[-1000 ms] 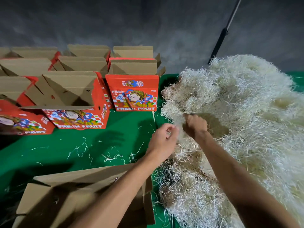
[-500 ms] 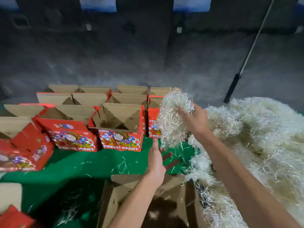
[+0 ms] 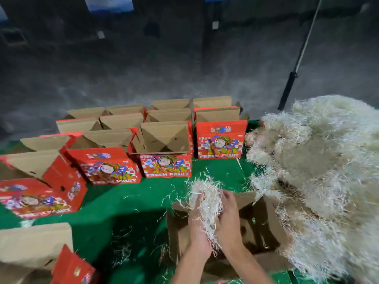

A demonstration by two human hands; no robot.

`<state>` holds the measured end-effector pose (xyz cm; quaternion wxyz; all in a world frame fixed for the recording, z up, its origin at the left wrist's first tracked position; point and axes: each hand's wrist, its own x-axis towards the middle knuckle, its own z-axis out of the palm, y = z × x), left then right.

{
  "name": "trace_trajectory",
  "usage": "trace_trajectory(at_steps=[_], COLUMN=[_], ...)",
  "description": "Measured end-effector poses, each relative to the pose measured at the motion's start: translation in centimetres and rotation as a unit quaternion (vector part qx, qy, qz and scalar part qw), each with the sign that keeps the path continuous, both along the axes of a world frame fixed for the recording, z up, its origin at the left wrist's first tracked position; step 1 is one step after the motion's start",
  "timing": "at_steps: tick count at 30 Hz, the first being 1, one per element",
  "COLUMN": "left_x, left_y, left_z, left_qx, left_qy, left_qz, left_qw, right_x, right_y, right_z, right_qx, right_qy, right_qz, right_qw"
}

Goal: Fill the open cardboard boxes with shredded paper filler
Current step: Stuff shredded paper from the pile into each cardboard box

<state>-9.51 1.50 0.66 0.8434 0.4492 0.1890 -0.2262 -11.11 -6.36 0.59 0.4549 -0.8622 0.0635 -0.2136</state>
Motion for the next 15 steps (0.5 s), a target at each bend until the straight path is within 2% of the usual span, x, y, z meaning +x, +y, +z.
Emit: trace_trajectory(at_steps=[3,6,8,11,13,15], left_x=[-0.6,-1.9,-2.7,-2.8,-2.4,-1.8], left_y=[0.5,0.7,0.7,0.8,0.9,0.9], left_z=[-1.3,-2.1,-2.9,-4.7,-5.2,-5.4], left_qx=[0.107,0.181,0.220,0.277,0.303,0.325], left_qy=[-0.054,-0.121,-0.155,-0.120,-0.106,-0.113], left_qz=[0.006,0.057,0.085,0.113,0.103,0.099], left_qw=[0.993,0.974,0.959,0.947,0.941,0.934], right_x=[-1.5,-2.9,-3.3,-3.2,-2.6,-1.9], right_y=[0.0,0.4,0.9,1.5,1.8,1.7], right_z=[-2.5,-4.0,-5.2,-6.6,-6.6,-7.1], right_qx=[-0.072,-0.046,-0.038,-0.203,-0.242,-0.242], right_qy=[-0.010,-0.029,0.002,0.063,0.106,0.159], right_qz=[-0.034,-0.058,-0.066,-0.059,-0.060,-0.041], right_qw=[0.997,0.997,0.997,0.976,0.963,0.956])
